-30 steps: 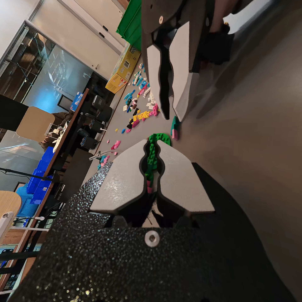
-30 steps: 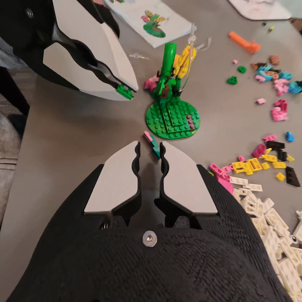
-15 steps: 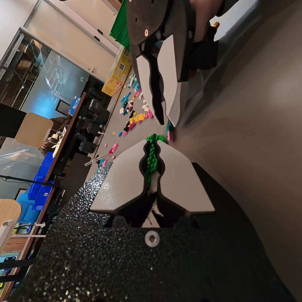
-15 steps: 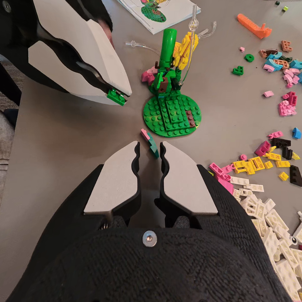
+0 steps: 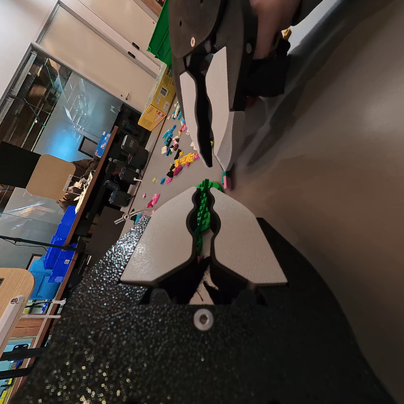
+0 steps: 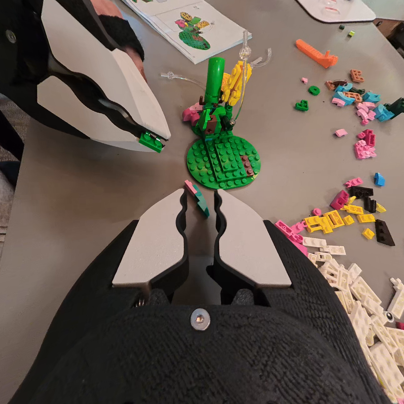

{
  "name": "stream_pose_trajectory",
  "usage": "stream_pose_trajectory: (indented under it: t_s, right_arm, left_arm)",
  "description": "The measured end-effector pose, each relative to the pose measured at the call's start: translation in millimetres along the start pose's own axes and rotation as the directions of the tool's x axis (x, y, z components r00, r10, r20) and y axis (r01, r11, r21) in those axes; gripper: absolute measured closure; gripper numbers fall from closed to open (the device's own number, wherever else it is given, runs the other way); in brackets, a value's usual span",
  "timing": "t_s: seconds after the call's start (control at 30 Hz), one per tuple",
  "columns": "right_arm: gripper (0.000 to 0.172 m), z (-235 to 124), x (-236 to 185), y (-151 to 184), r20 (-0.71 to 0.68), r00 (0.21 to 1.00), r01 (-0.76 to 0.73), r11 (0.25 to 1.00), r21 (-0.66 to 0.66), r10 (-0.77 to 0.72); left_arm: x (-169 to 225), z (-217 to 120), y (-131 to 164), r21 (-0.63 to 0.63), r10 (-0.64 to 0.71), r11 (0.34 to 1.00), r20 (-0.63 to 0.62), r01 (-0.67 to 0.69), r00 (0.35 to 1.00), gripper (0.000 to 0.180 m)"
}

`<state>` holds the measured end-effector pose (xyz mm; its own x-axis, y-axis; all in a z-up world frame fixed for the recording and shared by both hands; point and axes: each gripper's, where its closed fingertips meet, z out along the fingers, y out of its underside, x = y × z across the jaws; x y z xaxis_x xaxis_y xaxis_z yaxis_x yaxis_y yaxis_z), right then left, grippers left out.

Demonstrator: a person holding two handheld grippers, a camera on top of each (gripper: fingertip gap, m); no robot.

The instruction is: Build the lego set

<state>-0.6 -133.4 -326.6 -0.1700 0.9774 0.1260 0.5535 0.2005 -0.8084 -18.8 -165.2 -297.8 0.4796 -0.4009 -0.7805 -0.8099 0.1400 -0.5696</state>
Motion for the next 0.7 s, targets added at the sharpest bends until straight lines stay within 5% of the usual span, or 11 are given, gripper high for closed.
stream_pose_trajectory:
  t_s: [0.03,0.3,0.53,0.7]
  right_arm:
    - [0.149,-1,1,0,-0.002,1.0,-0.005,1.0,0.005,0.005]
    - [0.15,-4,3,-5,-0.028,1.0,-0.002,1.0,0.029,0.003]
    - [0.148,-17,4,-41,-0.161,0.986,0.074,0.959,0.274,-0.03]
    - [0.151,-26,11,-48,-0.276,0.959,0.152,0.933,0.327,-0.059]
  left_arm:
    - [0,0,0,0.0,-0.002,1.0,0.0,0.002,1.0,0.174]
    - [-1,0,-1,0.004,-0.009,1.0,-0.001,0.009,1.0,0.174]
    - [-2,0,-1,0.006,-0.012,1.0,0.002,0.012,1.0,0.174]
    - [-2,0,-1,0.005,-0.01,1.0,0.004,0.01,1.0,0.174]
